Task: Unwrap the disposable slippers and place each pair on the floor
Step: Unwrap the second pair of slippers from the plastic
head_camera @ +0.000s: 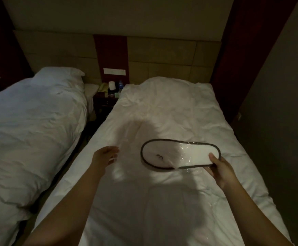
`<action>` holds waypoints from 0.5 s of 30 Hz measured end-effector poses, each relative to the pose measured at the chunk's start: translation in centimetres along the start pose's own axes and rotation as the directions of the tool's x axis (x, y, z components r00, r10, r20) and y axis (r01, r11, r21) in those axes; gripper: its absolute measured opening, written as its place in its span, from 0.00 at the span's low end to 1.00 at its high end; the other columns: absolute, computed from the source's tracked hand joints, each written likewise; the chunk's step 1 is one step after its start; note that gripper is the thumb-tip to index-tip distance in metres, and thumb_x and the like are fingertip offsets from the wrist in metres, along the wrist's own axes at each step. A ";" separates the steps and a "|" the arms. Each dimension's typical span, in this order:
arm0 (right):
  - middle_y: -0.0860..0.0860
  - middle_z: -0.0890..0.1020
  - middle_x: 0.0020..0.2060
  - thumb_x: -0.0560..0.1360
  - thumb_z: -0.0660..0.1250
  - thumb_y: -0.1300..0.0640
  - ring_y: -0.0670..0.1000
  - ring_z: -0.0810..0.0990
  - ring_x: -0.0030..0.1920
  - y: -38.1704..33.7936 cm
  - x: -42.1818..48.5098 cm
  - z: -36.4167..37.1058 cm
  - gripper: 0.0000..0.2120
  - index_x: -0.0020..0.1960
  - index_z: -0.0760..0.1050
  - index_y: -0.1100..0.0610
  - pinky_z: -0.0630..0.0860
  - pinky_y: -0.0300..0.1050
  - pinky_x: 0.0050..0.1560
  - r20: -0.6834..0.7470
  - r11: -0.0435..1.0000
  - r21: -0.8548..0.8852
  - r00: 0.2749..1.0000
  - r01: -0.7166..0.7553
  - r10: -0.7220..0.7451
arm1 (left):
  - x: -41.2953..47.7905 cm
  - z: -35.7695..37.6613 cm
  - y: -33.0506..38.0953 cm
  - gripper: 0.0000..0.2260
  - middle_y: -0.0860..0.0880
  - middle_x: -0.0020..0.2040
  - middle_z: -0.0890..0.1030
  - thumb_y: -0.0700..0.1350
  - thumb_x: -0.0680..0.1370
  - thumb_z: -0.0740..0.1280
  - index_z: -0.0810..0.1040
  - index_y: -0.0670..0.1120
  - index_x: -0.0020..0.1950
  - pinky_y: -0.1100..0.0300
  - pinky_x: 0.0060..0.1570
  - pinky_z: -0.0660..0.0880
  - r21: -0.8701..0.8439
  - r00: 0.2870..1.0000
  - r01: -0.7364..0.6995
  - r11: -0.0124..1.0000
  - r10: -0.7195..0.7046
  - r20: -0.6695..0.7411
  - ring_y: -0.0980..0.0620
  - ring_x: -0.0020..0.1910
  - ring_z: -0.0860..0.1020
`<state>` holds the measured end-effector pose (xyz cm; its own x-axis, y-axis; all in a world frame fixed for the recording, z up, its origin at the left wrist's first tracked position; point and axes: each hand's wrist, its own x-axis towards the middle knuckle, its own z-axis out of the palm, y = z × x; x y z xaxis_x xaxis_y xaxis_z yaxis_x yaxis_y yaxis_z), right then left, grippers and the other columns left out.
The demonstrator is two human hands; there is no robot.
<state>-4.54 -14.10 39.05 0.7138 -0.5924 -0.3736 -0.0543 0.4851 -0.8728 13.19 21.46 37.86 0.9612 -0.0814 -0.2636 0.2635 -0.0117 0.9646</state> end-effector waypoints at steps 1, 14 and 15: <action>0.58 0.80 0.57 0.77 0.65 0.60 0.56 0.78 0.60 0.0 -0.1 -0.4 0.19 0.67 0.70 0.63 0.74 0.54 0.60 -0.016 1.000 0.009 1.000 0.007 -0.007 | 0.1 -0.5 -0.3 0.05 0.41 0.46 0.82 0.36 0.76 0.66 0.81 0.42 0.46 0.55 0.46 0.77 -0.016 1.000 0.009 1.000 -0.009 -0.015 0.46 0.42 0.79; 0.56 0.76 0.64 0.78 0.64 0.58 0.56 0.76 0.61 -2.9 0.0 -3.2 0.20 0.69 0.68 0.57 0.73 0.55 0.63 -0.321 0.960 0.206 0.940 0.190 -0.117 | 0.7 -5.2 -6.1 0.07 0.38 0.45 0.78 0.31 0.75 0.65 0.76 0.40 0.40 0.59 0.35 0.73 -0.224 0.912 0.117 0.968 -0.194 -0.361 0.49 0.33 0.74; 0.56 0.76 0.64 0.78 0.64 0.58 0.55 0.76 0.60 -2.9 0.0 -3.0 0.19 0.68 0.69 0.57 0.74 0.55 0.62 -0.322 0.957 0.219 0.940 0.191 -0.114 | 0.8 -4.9 -6.8 0.05 0.39 0.43 0.78 0.31 0.76 0.63 0.76 0.37 0.42 0.57 0.38 0.73 -0.239 0.903 0.157 0.958 -0.237 -0.358 0.47 0.34 0.75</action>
<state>-6.52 -17.46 40.68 0.4520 -0.8193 -0.3527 0.2371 0.4916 -0.8379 12.58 26.35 31.02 0.8347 0.2860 -0.4706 0.4231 0.2140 0.8804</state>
